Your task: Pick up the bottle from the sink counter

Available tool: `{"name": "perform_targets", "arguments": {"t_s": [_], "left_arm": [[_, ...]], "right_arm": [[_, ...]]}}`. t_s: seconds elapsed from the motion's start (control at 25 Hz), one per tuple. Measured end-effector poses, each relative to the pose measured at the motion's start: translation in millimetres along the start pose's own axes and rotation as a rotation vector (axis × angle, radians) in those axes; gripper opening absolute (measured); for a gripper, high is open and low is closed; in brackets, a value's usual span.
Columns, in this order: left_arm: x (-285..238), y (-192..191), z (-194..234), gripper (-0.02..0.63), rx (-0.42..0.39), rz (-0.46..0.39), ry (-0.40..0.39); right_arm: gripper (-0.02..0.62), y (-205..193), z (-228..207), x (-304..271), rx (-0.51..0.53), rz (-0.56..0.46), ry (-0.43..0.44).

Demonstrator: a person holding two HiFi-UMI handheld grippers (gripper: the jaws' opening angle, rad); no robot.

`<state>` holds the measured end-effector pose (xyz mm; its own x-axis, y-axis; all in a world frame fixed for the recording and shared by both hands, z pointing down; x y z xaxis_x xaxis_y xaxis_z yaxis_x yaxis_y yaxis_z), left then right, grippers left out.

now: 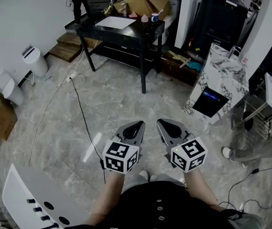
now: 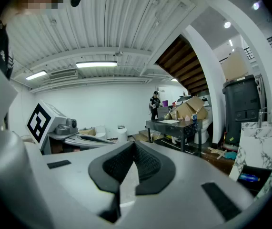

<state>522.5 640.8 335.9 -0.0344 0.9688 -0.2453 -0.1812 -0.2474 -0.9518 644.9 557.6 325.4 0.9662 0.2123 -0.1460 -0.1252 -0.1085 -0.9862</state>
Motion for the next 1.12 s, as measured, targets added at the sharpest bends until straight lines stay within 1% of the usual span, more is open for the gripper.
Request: {"name": "perform_targets", "arguments": {"t_s": [0.12,0.56,0.72,0.8,0.88,1.0,1.12], "left_arm": [[-3,-1,-3,0.016,-0.017,0.017,-0.007],[-9,-3,-7,0.016,-0.018,0.028,-0.009],[-6,1,-2,0.015,-0.002,-0.039,-0.028],[-5,2,2,0.015,-0.002,-0.046,-0.037],[-7,1,5,0.015,-0.014,-0.032,-0.044],[-8,0,12,0.015,-0.014,-0.024,-0.055],[-10,-4,19,0.016,-0.005,-0.014,-0.058]], "right_arm": [[0.0,-4,-1,4,-0.005,0.01,-0.005],[0.0,-10,-5,6,-0.001,0.021,0.005],[0.003,-8,-5,1,-0.032,-0.015,0.003],[0.005,-9,-5,-4,-0.043,-0.002,0.007],[0.005,-11,-5,-8,-0.044,0.012,-0.004],[0.005,-13,-5,-16,-0.026,0.021,-0.042],[0.025,-17,-6,-23,-0.022,0.031,-0.053]]}}
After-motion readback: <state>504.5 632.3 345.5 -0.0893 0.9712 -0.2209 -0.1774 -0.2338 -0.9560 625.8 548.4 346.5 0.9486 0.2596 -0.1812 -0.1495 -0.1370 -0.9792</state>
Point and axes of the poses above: the fingertips, and each gripper's own axes: x backward along the fingers, z to its left, y out of its top, the point moved 7 cm from there along x, backward along the fingers, and after that the axes turned 2 degrees about x, right-handed, at the moved point
